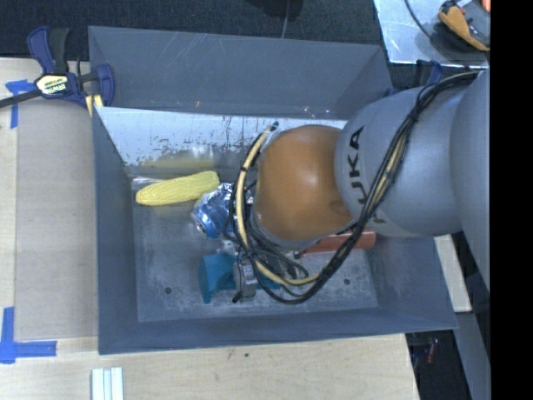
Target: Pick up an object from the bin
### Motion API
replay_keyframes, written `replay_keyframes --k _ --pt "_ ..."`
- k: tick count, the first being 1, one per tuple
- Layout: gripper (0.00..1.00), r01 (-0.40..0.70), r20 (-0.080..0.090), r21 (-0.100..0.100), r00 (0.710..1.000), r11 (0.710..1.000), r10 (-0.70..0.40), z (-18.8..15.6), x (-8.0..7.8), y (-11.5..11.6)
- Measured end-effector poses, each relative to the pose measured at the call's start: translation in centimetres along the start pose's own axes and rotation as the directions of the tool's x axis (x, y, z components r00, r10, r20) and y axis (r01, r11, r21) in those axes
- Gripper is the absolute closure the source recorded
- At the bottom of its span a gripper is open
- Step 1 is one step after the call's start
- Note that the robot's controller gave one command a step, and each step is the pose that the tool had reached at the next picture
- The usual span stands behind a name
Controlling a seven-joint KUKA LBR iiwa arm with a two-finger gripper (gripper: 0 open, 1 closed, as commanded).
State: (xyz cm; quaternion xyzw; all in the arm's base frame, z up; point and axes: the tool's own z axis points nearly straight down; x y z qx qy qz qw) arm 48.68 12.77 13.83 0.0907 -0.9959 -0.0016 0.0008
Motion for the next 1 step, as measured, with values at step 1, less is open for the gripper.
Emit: replay_keyframes --k 1 --pt "1.0 0.0 0.002 0.0 1.0 1.0 0.0 -1.56 -0.03 0.0"
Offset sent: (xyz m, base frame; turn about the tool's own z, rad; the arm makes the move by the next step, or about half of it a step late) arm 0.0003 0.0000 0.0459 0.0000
